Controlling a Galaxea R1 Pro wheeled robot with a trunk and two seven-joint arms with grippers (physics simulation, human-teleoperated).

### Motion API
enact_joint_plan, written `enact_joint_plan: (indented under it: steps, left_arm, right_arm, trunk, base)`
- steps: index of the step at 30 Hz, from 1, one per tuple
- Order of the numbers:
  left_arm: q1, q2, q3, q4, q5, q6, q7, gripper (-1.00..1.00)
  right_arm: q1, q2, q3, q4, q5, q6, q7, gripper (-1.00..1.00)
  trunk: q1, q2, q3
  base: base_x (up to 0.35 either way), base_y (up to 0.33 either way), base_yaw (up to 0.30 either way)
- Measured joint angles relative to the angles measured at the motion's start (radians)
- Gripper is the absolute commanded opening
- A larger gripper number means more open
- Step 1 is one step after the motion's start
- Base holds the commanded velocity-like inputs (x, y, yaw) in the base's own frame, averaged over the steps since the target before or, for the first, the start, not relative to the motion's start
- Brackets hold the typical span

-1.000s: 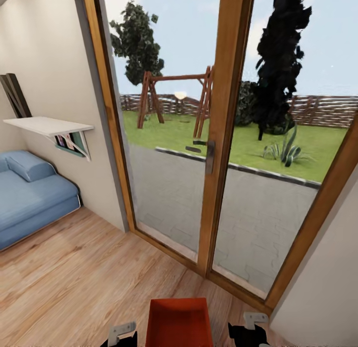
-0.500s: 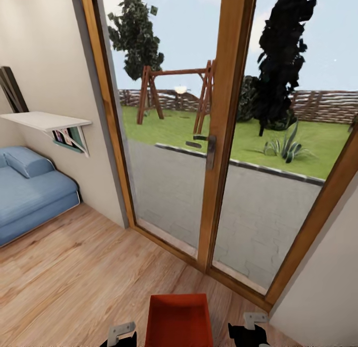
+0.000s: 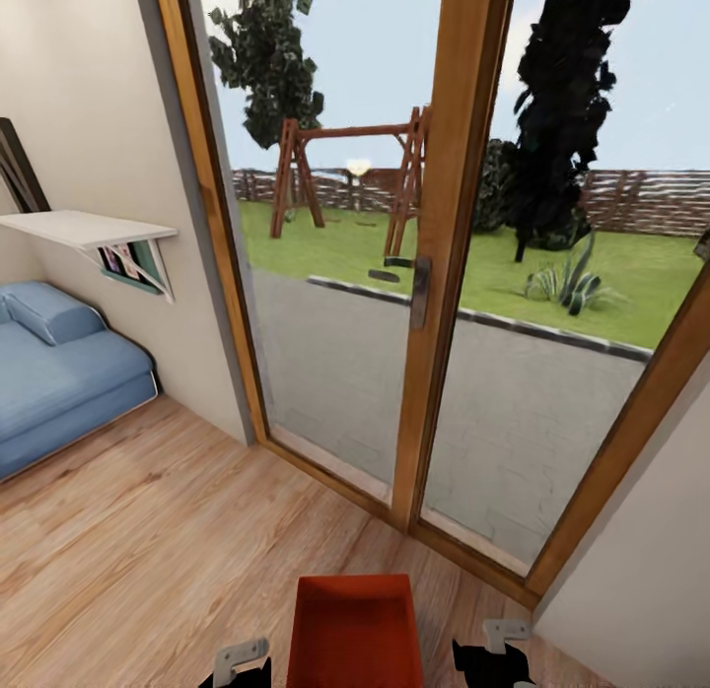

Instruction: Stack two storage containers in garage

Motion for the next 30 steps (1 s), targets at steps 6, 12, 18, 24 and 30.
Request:
enact_joint_plan:
  steps: [6,12,18,24,30]
  left_arm:
    - [0.0,0.0,0.0,0.0,0.0,0.0,0.0,1.0]
    - [0.0,0.001,0.0,0.0,0.0,0.001,0.0,1.0]
    - [0.0,0.0,0.0,0.0,0.0,0.001,0.0,1.0]
    - [0.0,0.0,0.0,0.0,0.0,0.001,0.0,1.0]
    - [0.0,0.0,0.0,0.0,0.0,0.001,0.001,1.0]
  right_arm:
    - [0.0,0.0,0.0,0.001,0.0,0.0,0.0,1.0]
    - [0.0,0.0,0.0,0.001,0.0,-0.001,0.0,1.0]
    - [0.0,0.0,0.0,0.001,0.0,-0.001,0.0,1.0]
    - [0.0,0.0,0.0,0.001,0.0,0.0,0.0,1.0]
    - [0.0,0.0,0.0,0.001,-0.001,-0.001,0.0,1.0]
  trunk:
    - [0.023,-0.042,-0.028]
    - [0.046,-0.084,-0.049]
    - [0.069,-0.126,-0.068]
    - [0.092,-0.168,-0.093]
    - [0.115,-0.211,-0.122]
  base:
    - [0.0,0.0,0.0]
    - [0.0,0.0,0.0]
    - [0.0,0.0,0.0]
    - [0.0,0.0,0.0]
    - [0.0,0.0,0.0]
